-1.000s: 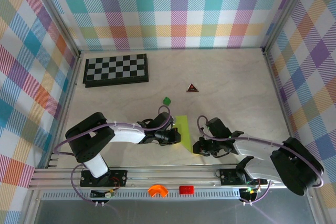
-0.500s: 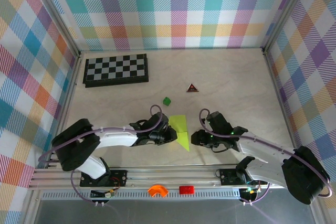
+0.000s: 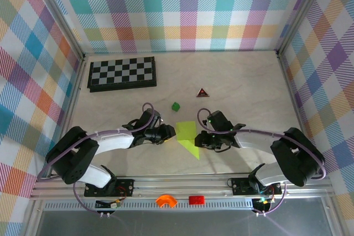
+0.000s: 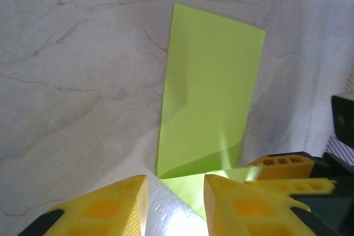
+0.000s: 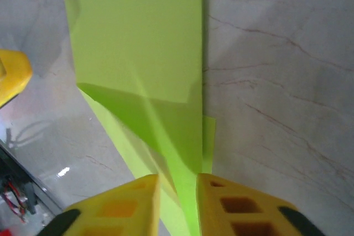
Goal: Fold a paper plane with a square sheet of paper (pick it up from the middle)
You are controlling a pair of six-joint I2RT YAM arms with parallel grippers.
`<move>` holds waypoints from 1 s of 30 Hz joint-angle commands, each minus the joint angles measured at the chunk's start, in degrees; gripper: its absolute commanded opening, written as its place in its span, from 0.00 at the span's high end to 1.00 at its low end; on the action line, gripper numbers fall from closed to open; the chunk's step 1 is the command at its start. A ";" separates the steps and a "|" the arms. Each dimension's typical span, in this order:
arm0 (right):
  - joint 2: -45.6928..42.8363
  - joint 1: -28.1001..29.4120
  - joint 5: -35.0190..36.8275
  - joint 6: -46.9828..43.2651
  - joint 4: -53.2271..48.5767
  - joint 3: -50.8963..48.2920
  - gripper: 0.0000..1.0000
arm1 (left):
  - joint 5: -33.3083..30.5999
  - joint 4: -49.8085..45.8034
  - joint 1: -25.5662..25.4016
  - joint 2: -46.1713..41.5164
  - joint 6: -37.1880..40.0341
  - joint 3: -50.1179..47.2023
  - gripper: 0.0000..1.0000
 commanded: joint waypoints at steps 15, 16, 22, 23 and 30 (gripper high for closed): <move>-7.33 -5.98 -12.21 -2.50 9.30 -5.83 0.96 | 11.51 4.19 2.97 7.69 0.17 4.14 0.48; -7.47 -6.44 -12.63 -2.56 9.55 -6.26 0.96 | 11.60 4.42 2.96 7.91 0.04 4.41 0.46; -7.78 -8.93 -15.17 -2.56 12.24 -8.56 0.95 | 14.13 5.46 3.06 10.68 0.07 7.18 0.44; -7.78 -9.26 -15.67 -2.56 12.67 -8.83 0.95 | 14.53 5.72 3.06 11.37 0.07 7.50 0.45; -7.43 -10.46 -16.59 -3.24 13.22 -9.93 0.95 | 15.33 5.35 3.07 12.08 0.33 9.38 0.49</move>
